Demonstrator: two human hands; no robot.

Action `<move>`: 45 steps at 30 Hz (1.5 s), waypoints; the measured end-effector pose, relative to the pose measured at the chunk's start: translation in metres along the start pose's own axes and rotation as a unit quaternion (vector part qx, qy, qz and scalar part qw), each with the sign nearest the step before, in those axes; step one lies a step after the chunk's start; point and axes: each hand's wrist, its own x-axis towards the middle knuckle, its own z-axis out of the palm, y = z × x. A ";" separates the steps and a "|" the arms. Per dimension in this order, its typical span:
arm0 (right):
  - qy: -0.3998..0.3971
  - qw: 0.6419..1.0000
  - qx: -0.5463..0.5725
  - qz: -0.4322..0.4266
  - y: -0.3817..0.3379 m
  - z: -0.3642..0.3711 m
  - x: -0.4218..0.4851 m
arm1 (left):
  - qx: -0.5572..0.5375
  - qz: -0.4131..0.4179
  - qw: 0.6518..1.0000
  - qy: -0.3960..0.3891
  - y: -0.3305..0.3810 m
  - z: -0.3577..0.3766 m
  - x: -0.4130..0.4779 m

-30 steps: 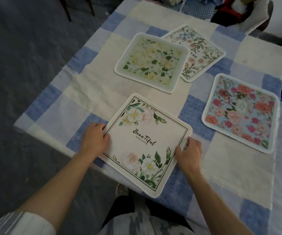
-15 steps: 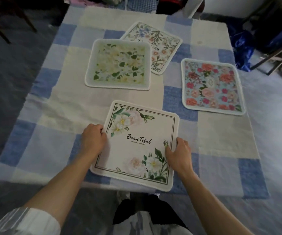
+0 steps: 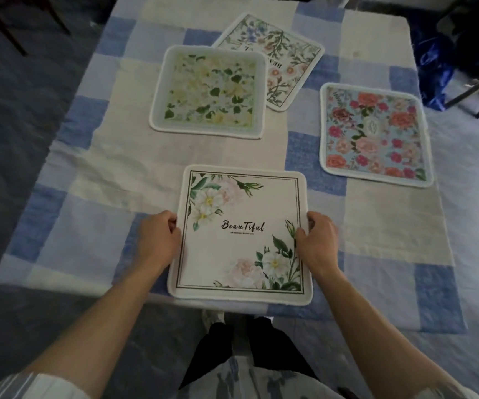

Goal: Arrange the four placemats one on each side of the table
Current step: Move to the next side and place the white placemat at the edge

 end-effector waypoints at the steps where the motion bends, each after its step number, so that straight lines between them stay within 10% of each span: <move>1: -0.001 1.000 0.001 -0.001 0.000 0.000 -0.001 | -0.001 -0.001 1.000 0.000 -0.001 0.001 0.000; 45: 0.034 0.997 0.015 0.061 0.015 -0.017 -0.033 | -0.021 0.031 0.999 -0.035 0.000 0.000 0.011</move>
